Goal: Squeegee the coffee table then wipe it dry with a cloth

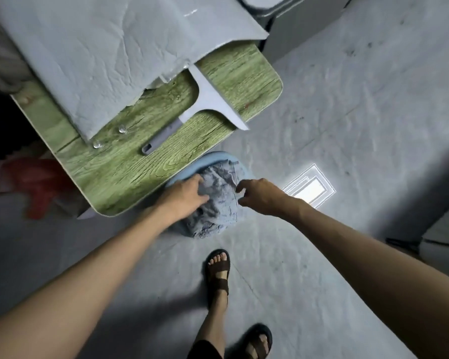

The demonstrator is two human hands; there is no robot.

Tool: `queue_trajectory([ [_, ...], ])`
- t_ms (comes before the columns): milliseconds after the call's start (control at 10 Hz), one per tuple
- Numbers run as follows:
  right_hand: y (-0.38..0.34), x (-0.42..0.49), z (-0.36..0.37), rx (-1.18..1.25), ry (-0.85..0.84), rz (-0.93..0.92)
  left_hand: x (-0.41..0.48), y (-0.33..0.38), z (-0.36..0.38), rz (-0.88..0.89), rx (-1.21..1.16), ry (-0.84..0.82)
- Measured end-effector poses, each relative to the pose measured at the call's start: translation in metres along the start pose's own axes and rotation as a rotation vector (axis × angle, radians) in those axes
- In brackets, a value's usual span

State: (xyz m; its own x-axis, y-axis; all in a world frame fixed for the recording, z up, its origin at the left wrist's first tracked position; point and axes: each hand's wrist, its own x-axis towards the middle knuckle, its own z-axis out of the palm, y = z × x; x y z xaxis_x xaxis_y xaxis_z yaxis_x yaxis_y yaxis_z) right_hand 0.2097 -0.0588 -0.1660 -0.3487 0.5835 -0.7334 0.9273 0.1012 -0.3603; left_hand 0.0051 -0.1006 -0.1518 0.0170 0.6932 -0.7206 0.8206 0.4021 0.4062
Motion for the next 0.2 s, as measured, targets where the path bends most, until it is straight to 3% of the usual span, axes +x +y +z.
queue_trajectory([
  [200,0.021,-0.147,-0.090,0.067,0.088,0.079,-0.086,0.143,-0.064,0.324,0.076,-0.053],
])
